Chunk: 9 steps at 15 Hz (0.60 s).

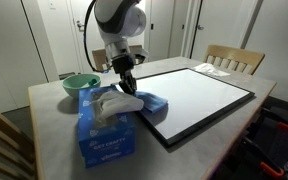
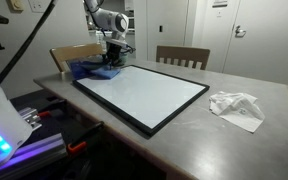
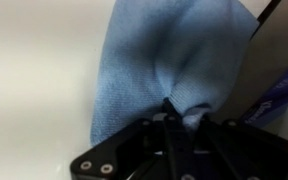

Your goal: Use the cloth to wipe the whiteboard

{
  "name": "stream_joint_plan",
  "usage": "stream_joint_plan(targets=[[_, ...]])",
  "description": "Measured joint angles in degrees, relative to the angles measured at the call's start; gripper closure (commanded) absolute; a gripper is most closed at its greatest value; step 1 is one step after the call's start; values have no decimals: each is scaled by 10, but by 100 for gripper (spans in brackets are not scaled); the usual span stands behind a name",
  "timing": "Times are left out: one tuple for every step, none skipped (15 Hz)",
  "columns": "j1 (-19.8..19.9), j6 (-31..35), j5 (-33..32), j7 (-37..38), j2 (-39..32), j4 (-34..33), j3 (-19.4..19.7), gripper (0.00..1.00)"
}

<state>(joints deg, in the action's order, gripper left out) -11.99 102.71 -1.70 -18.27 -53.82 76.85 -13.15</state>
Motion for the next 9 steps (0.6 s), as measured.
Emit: stream_joint_plan(targets=[[1,18,0,-9,12,21,0,98],[3,39,0,-16,25,44,0,98],[4,63,0,-21,39,68,0,98],[6,88,0,-23,54,94,0,98],[8,114,0,-23,68,120,0,98],[11,141,1,-23,83,146,0,98],[14,168,6,-23,97,172,-1,98],[20,191,21,-23,109,195,-4,98],[30,209,41,-23,119,216,-9,98]])
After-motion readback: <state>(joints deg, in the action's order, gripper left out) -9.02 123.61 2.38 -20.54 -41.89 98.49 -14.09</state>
